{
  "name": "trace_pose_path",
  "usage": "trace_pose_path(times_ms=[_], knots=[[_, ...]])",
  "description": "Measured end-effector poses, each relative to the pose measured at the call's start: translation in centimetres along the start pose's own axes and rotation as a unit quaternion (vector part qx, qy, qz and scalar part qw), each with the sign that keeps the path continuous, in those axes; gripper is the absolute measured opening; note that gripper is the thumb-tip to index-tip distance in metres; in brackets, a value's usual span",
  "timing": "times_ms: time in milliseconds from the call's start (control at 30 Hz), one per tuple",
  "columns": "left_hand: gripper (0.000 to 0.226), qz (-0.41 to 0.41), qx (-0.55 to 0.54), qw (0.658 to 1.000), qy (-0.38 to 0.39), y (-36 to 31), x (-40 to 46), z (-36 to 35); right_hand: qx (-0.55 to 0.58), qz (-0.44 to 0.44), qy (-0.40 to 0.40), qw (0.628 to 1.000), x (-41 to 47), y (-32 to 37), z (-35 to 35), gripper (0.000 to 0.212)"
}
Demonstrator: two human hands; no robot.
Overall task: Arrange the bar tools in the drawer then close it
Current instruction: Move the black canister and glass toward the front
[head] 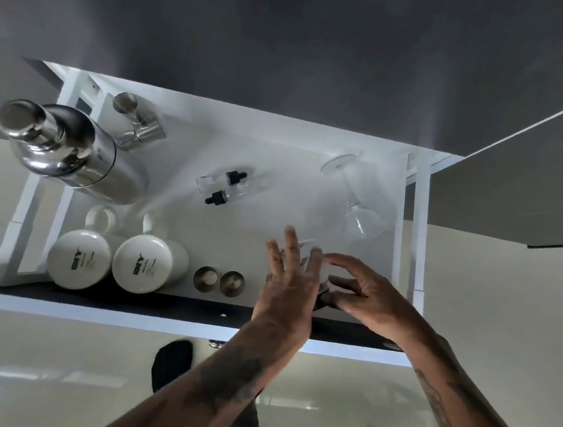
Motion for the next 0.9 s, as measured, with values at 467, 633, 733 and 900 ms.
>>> trace_pose_path(times_ms=[467,633,733,900], knots=[[0.073,-0.044,-0.251,0.966,0.032,0.8,-0.1,0.8,-0.148,-0.058,-0.128,0.979,-4.2,2.7,2.3,0.033],[0.053,-0.038,-0.275,0.957,0.078,-1.1,2.1,-1.2,-0.176,-0.12,-0.164,0.963,-3.7,1.3,2.4,0.031],[0.055,-0.028,-0.282,0.954,0.097,-0.6,3.0,-1.9,-0.2,-0.152,-0.174,0.952,-3.3,1.1,2.2,0.029],[0.047,-0.055,-0.291,0.955,0.0,1.2,3.1,-0.2,-0.281,-0.075,-0.302,0.908,-2.6,3.7,6.4,0.044]])
Point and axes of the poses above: each hand's wrist, its own x-axis towards the middle knuckle, its own z-axis out of the back of the hand, y = z × x, the point moved 4 cm from there along x, towards the middle knuckle, and after that the axes turned 15 degrees about y, right-handed, at the moved point
